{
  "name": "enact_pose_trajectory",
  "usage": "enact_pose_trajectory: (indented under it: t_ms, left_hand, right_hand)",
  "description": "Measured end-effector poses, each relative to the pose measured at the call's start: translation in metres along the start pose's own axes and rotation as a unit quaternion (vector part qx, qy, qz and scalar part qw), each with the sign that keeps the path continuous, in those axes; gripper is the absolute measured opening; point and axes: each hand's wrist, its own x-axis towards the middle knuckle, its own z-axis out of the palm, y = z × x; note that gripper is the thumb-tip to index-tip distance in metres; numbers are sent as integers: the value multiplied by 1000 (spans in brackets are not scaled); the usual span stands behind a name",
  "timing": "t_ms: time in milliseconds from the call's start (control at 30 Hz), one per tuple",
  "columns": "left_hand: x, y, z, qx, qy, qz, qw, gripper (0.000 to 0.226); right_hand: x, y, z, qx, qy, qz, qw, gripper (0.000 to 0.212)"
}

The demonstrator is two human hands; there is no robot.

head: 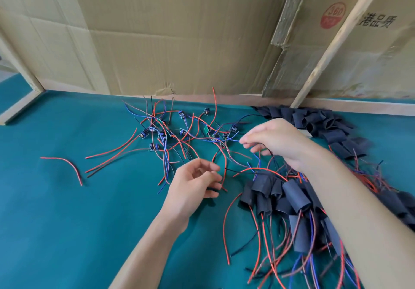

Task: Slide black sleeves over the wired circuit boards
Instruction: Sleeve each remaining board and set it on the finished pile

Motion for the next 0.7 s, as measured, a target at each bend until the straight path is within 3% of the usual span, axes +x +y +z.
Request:
enact_pose_trajectory:
  t_ms: [133, 233, 333, 500, 633, 700]
  left_hand:
    - [0, 0, 0, -28, -13, -3, 1000, 11]
    - [0, 0, -2, -67, -33, -5, 997, 25]
    - [1, 2, -1, -129, -45, -20, 990, 28]
    - [4, 8, -1, -228, -61, -59, 970, 58]
    - [1, 7, -3, -227, -63, -45, 971, 43]
    - [1, 4, -4, -196, -56, -30, 979, 33]
  right_hand:
    - [-18, -8, -11, 56, 79, -80, 992, 16]
    - [-36, -23, -10, 125, 138, -127, 974, 11]
    - [-66, -33, 10, 93, 150, -205, 963, 17]
    - [-110, -23, 55, -63, 34, -313, 947, 14]
    - [-117, -19, 55, -181, -124, -247, 944, 11]
    - [-105, -22, 35, -204, -210, -198, 935, 21]
